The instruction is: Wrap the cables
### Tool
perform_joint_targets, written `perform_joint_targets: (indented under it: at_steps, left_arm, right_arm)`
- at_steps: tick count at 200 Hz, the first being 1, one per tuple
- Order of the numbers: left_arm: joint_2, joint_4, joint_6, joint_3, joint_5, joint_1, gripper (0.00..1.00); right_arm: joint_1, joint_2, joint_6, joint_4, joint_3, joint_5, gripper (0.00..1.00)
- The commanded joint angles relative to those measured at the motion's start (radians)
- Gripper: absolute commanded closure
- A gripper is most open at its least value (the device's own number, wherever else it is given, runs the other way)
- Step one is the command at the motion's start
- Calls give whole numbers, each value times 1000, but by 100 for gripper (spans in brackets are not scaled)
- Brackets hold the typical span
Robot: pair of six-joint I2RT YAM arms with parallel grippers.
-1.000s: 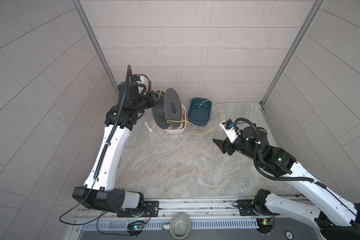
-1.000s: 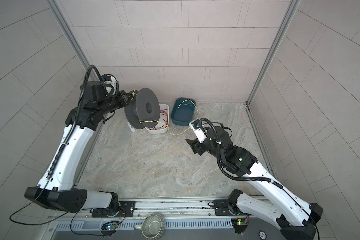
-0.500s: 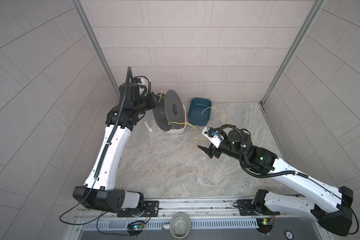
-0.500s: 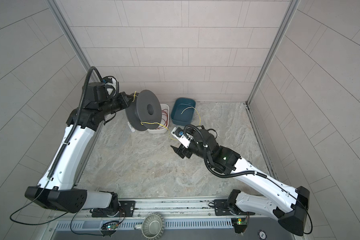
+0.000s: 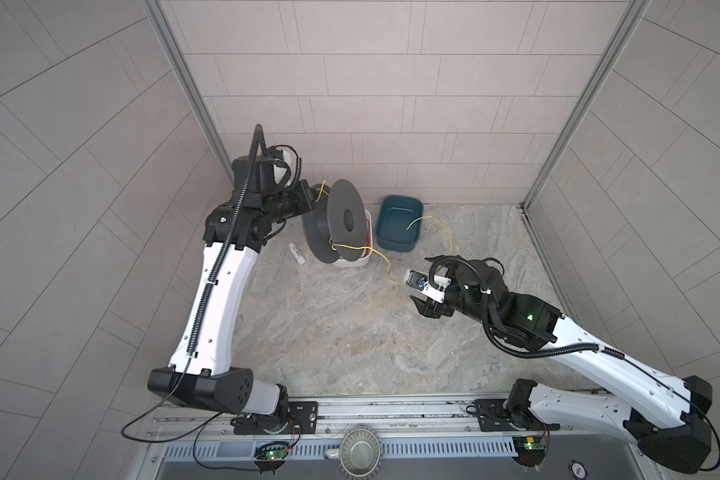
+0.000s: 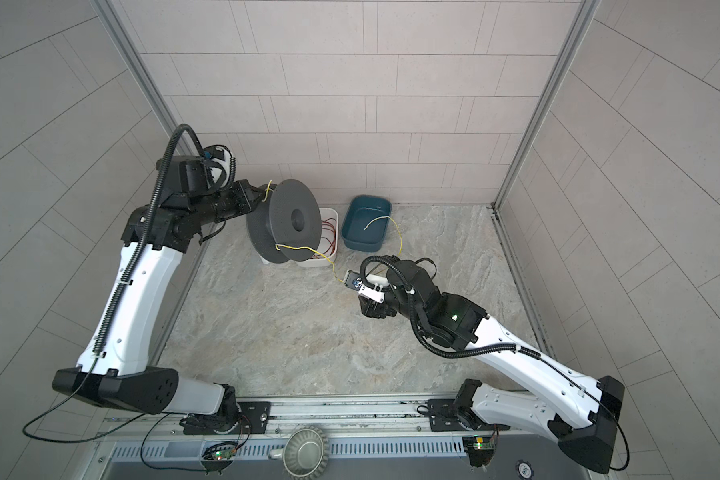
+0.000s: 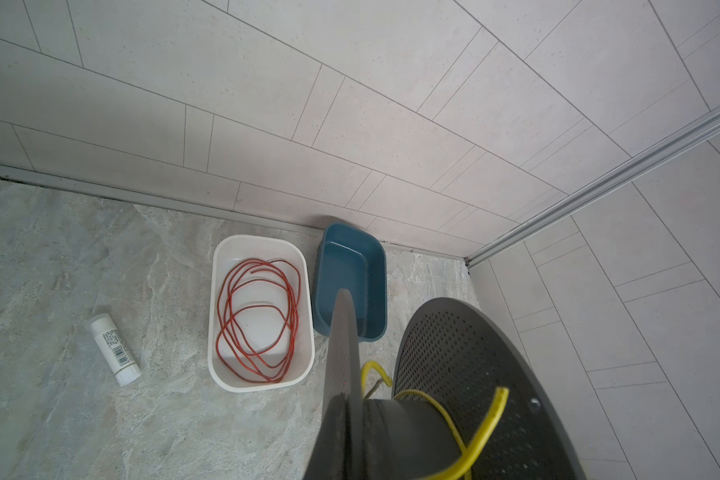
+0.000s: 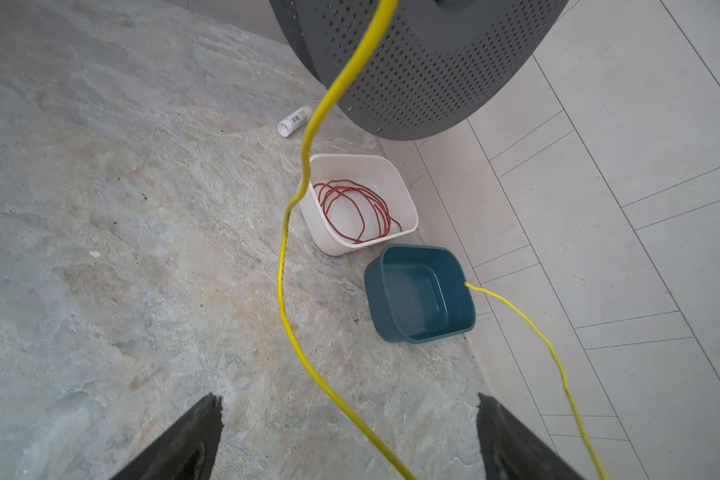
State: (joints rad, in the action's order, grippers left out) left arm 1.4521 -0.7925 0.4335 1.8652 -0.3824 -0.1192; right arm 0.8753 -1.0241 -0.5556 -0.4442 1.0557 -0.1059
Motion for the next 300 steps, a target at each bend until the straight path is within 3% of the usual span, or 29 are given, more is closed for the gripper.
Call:
perform_joint_targets:
  at_steps: [1,58,98,118,160,191,238,300]
  left_arm:
    - [5,-11,-16,58,-41,10,100]
    - [14,-18,-16,69,-58,12,100]
    - [13,-27,-19,72,-63,12,100]
    - [11,-28,-21,68,-58,13,100]
    - [15,-25,-16,67,-53,18,100]
    - [21,-14,4,61,-33,18,100]
    - [0,15,2,-8,26,15,100]
    - [-46,106,-12,-169,158,-31,100]
  right_arm:
    - [13,-14,-97,-55,28,-53,5]
    - [15,-49,-141,47,-30,-142,15]
    - [16,-87,-176,133,-54,-153,27]
    - [16,-99,-176,142,-52,-149,38]
    - [19,-69,-172,151,-71,-144,80]
    - [43,-43,-147,120,-56,-152,100]
    - [56,-6,-104,93,-4,-120,100]
    - [67,-31,1,41,238,-81,100]
